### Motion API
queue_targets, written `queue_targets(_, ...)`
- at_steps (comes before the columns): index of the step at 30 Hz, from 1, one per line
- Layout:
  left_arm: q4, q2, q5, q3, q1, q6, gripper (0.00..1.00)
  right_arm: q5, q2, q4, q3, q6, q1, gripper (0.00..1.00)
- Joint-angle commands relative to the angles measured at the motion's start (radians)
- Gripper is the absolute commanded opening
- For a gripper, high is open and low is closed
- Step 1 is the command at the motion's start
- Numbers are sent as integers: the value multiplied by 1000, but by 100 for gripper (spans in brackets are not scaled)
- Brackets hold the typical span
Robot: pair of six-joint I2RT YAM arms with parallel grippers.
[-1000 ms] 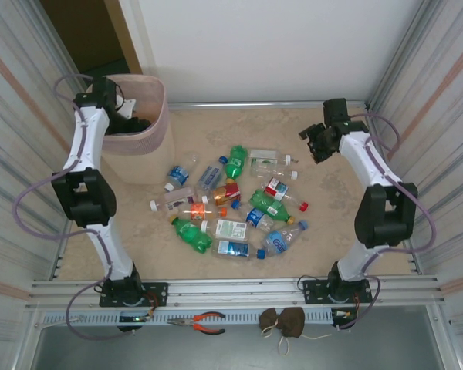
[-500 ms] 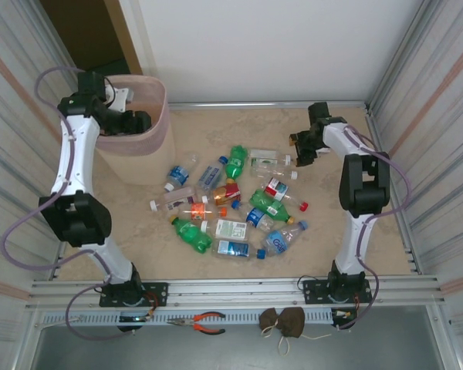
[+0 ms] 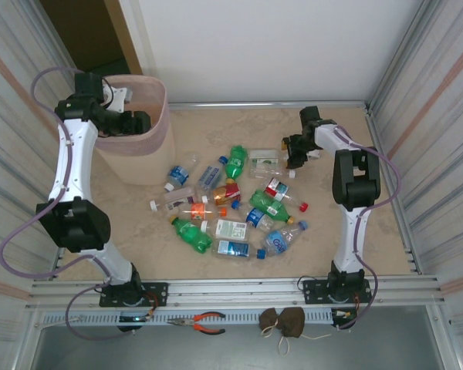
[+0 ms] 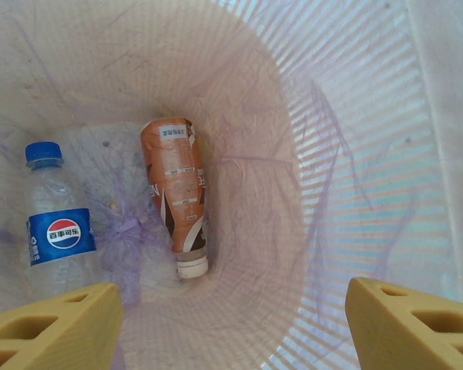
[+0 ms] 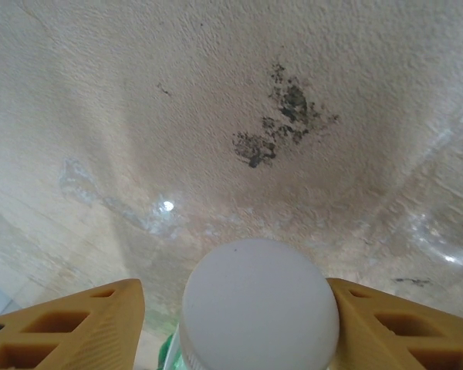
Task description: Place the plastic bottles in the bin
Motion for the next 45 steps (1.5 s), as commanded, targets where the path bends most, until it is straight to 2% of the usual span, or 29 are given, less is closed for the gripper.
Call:
queue_targets(1, -3, -33, 18, -15, -4, -2, 76, -7, 32, -5, 21, 37, -6, 58)
queue_targets(7, -4, -43, 12, -14, -6, -2, 76, 2, 21, 17, -6, 42, -14, 50)
queue_targets(14, 22, -78, 1, -6, -31, -1, 76, 32, -47, 45, -57, 41, -34, 35)
queue_targets(23, 58, -138, 12, 16, -91, 21, 76, 89, -218, 114, -122, -80, -45, 30)
queue_targets(26, 88, -161, 53, 13, -121, 38, 76, 66, -296, 260, -204, -140, -46, 28)
queue_targets(28, 102, -172, 80, 15, -150, 58, 76, 42, -348, 347, -247, -195, -46, 25)
queue_targets(31, 118, -185, 99, 20, -206, 91, 77, -4, -404, 382, -247, -323, -46, 23)
queue_targets(37, 154, -200, 58, 24, -357, 150, 79, -124, -521, 474, -269, -524, -30, 20)
queue_targets(41, 198, -187, 66, 25, -454, 159, 84, -135, -590, 416, -239, -649, 5, 19)
queue_targets(45, 194, -129, 128, 74, -521, 152, 87, -125, -651, 382, -227, -735, 51, 20)
